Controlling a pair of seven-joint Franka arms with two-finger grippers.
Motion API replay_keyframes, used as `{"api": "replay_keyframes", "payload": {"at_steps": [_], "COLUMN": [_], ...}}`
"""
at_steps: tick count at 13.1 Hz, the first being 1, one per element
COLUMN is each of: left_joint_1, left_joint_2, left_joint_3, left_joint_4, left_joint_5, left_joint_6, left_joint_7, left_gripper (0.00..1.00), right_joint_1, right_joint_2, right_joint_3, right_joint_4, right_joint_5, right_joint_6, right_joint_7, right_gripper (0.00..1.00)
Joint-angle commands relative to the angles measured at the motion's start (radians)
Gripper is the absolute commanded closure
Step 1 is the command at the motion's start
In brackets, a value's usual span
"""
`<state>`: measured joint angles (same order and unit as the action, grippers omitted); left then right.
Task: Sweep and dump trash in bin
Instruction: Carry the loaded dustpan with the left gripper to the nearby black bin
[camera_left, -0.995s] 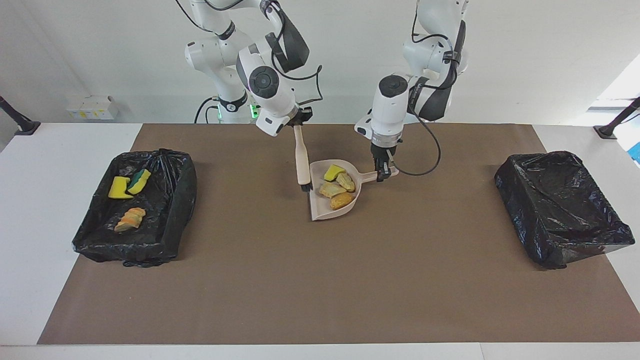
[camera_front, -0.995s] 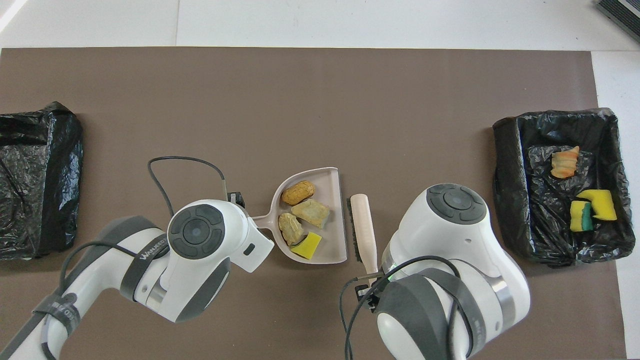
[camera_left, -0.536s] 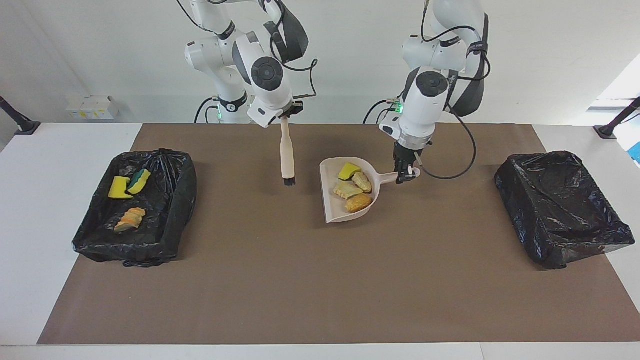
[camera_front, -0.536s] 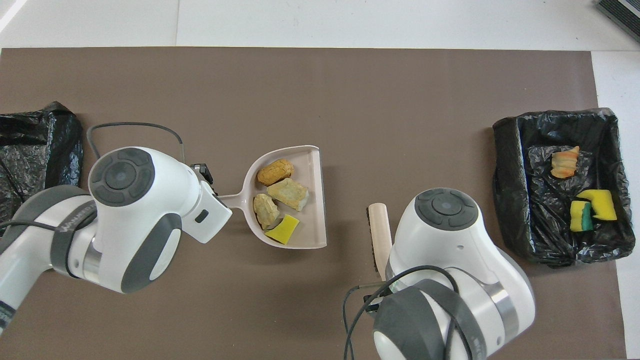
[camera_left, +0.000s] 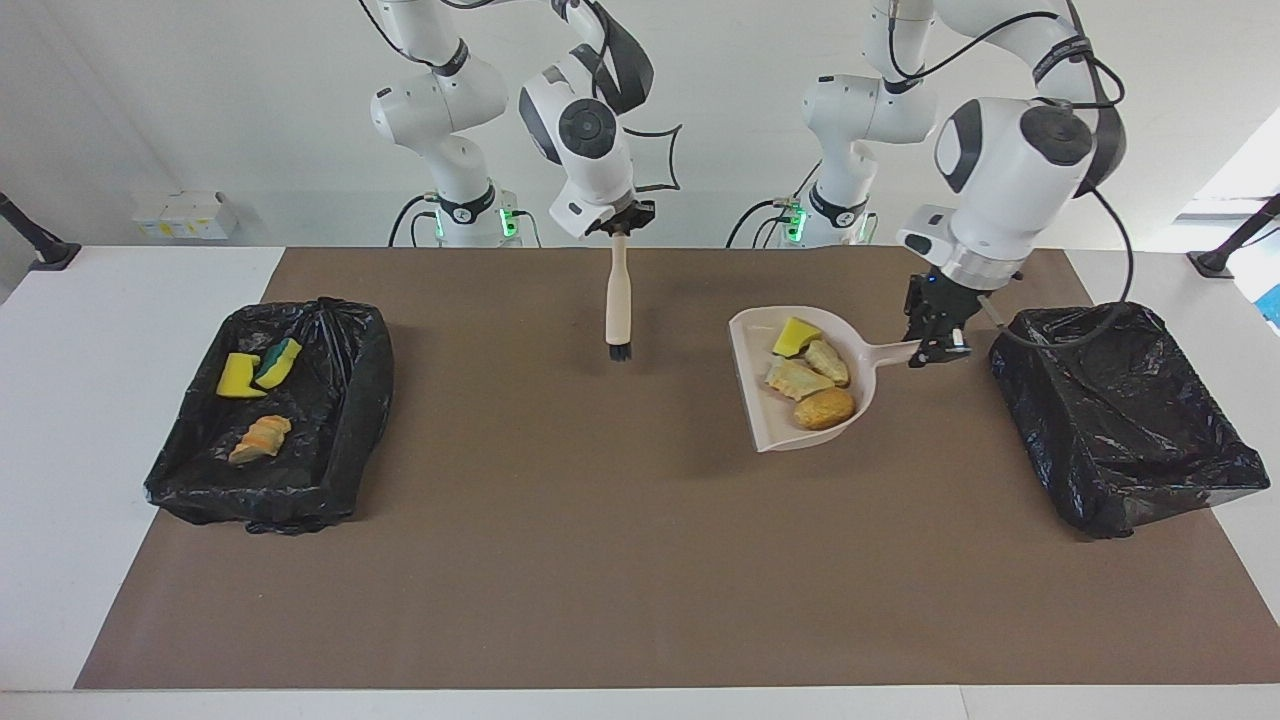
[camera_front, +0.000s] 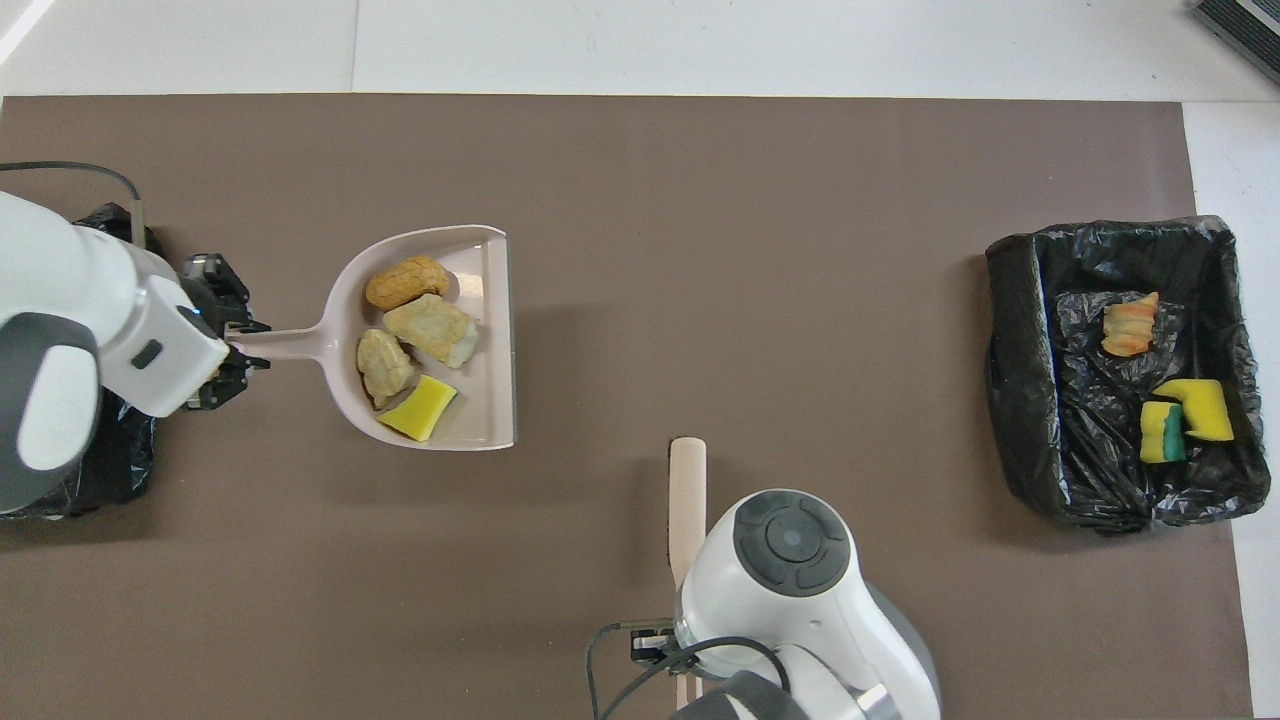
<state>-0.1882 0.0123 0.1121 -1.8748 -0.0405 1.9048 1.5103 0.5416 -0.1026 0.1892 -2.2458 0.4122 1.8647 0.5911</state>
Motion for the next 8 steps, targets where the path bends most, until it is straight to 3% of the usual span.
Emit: {"api": "replay_keyframes", "payload": {"at_steps": [1, 5, 8], "left_joint_1": [0.136, 0.372, 0.487], "left_joint_2": [0.099, 0.107, 0.127], "left_joint_3": [-0.015, -0.017, -0.003], "left_joint_4": [0.188, 0.267, 0.338], "left_joint_5": [-0.033, -0.076, -0.017], "left_joint_6": [-0.140, -0.245, -0.283], "left_joint_7": [0.152, 0.388, 0.407], "left_gripper": [1.00, 1.00, 1.00], "right_joint_1": [0.050, 0.123, 0.123], "right_joint_2": [0.069, 0.129, 0.126], "right_joint_3": [0.000, -0.002, -0.002], "right_joint_4": [0.006, -0.001, -0.024], "right_joint_5": [0.019, 0.004, -0.004], "right_joint_6": [0.088, 0.136, 0.139], "right_joint_7": [0.078, 0.070, 0.029], "right_gripper": [1.00, 1.00, 1.00]}}
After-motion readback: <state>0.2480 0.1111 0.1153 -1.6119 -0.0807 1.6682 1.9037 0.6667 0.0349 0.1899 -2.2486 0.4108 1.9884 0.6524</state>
